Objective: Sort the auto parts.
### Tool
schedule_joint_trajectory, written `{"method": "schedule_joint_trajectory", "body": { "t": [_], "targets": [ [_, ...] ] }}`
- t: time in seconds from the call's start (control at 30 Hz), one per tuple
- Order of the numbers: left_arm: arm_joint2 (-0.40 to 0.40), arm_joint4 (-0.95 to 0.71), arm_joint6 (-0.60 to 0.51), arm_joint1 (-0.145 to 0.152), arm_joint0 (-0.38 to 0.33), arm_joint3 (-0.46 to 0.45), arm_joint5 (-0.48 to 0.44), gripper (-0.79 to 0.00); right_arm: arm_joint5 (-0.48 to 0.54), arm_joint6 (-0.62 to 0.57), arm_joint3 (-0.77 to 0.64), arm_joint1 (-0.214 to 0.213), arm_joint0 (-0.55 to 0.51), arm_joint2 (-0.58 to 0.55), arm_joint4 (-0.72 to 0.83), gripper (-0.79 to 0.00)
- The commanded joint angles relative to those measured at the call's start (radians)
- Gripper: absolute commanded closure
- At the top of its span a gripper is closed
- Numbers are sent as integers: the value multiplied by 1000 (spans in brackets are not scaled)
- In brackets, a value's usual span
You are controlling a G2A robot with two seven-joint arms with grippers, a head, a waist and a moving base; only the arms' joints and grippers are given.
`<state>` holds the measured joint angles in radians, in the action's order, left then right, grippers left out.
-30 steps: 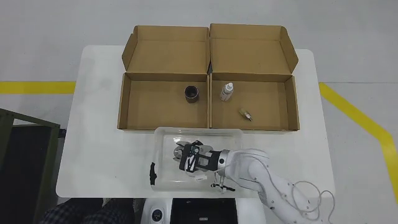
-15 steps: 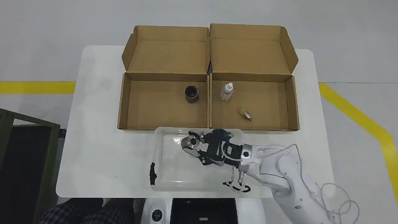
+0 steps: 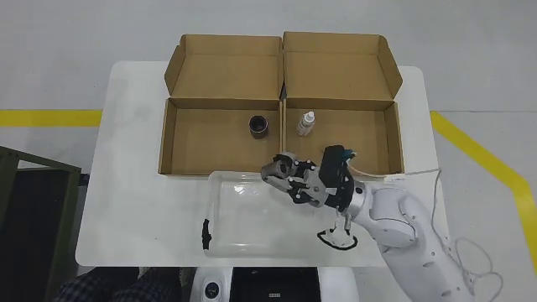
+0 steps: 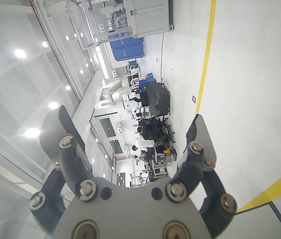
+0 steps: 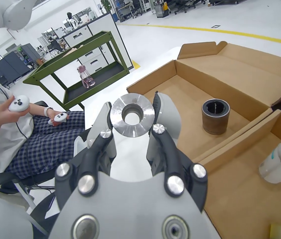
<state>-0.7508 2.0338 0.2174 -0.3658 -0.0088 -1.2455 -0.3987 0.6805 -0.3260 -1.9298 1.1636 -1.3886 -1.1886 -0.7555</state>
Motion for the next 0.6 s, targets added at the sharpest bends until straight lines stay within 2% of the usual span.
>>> {"method": "schedule_joint_trajectory", "body": {
  "t": [0.0, 0.23, 0.57],
  "targets": [
    [0, 0, 0, 0, 0, 0, 0, -785, -8, -6, 6, -1, 6, -4, 18, 0],
    [0, 0, 0, 0, 0, 0, 0, -785, -45, -11, 16, -2, 30, -4, -4, 0],
    [0, 0, 0, 0, 0, 0, 0, -785, -163, -13, 25, 6, 83, 64, -273, 0]
  ]
}}
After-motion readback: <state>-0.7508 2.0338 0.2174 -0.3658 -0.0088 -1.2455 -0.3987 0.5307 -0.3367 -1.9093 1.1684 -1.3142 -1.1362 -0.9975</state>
